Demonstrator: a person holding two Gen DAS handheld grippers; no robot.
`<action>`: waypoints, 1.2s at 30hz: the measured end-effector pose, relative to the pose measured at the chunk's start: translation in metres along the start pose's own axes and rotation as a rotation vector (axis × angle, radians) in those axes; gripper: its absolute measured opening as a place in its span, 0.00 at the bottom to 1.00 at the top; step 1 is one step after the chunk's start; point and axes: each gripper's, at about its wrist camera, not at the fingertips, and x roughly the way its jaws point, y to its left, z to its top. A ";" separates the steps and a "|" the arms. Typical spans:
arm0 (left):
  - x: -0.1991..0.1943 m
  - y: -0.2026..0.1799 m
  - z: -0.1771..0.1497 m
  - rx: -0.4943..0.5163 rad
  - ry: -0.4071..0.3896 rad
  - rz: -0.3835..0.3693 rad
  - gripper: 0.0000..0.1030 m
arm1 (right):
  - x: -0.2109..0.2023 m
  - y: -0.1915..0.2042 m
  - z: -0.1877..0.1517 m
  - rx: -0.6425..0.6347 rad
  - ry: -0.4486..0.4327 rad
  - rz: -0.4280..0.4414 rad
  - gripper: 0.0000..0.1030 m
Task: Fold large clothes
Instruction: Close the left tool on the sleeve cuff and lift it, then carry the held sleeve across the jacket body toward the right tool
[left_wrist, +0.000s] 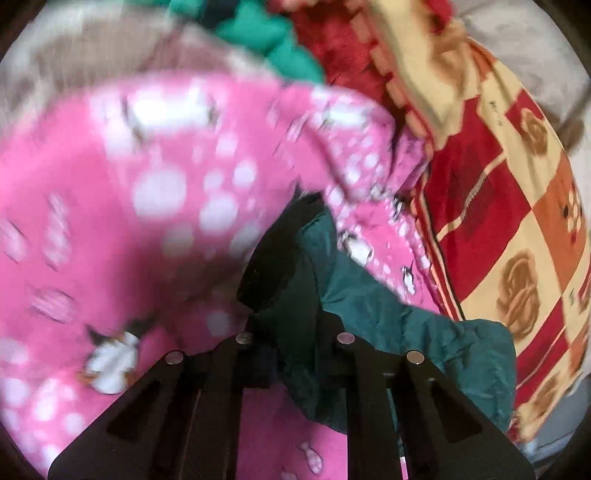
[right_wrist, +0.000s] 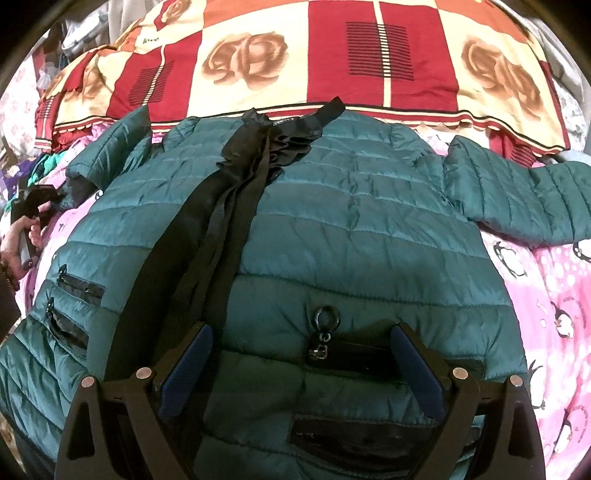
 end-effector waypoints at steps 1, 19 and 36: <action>-0.011 -0.004 0.003 0.022 -0.032 0.011 0.11 | -0.001 -0.001 0.000 0.004 -0.003 0.000 0.93; -0.122 -0.096 0.027 0.262 -0.239 0.059 0.11 | -0.039 -0.049 -0.015 0.101 -0.079 -0.074 0.93; 0.014 -0.335 -0.243 0.615 0.260 -0.252 0.11 | -0.058 -0.080 -0.040 0.123 -0.082 -0.143 0.93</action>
